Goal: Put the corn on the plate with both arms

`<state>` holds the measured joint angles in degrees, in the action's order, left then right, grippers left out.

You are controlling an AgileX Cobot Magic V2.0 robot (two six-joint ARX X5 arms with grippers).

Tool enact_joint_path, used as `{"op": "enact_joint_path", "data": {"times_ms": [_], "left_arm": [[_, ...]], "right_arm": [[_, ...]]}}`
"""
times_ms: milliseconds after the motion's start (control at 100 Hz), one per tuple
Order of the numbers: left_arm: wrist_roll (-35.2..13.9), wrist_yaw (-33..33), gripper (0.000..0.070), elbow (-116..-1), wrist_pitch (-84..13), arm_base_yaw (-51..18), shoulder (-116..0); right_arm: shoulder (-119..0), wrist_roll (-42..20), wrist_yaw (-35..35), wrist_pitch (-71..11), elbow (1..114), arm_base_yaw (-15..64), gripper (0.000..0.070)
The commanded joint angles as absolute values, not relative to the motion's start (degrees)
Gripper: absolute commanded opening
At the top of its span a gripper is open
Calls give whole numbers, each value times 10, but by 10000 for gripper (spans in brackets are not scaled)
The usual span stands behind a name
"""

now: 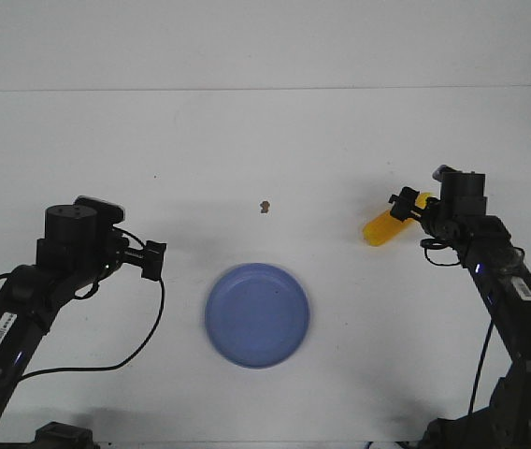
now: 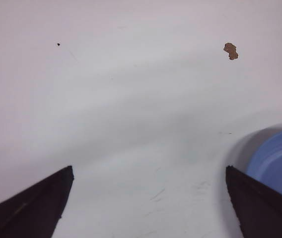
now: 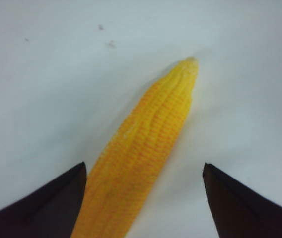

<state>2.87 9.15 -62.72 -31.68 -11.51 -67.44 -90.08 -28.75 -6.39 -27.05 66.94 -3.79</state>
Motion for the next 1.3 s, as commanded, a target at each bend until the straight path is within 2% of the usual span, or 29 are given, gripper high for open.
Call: {"op": "enact_joint_path", "data": {"times_ms": [0, 870, 950, 1050, 1060, 1080, 1121, 1291], "left_arm": [[23, 92, 626, -633, -312, -116, -680], [23, 92, 626, -633, -303, -116, -680], [23, 92, 626, -633, -303, -116, -680], [23, 92, 626, -633, -304, -116, -680], [23, 92, 626, -633, -304, -116, -680], [23, 92, 626, -633, -304, -116, -680], [23, 92, 626, -633, -304, -116, -680], [23, 92, 626, -633, -304, -116, -680]], "right_arm": [[-921, -307, -74, -256, 683, -37, 496], [-1015, -328, -93, -206, 683, -25, 495], [-1018, -328, -90, -203, 683, -22, 419], [-1018, -328, -91, -199, 683, -22, 160], [-1018, -327, -91, -199, 683, -22, 160], [-1018, -327, -91, -199, 683, -21, 110], [-1018, -324, -92, -197, 683, -20, 87], [-1015, -312, -101, -190, 683, -19, 87]]}}
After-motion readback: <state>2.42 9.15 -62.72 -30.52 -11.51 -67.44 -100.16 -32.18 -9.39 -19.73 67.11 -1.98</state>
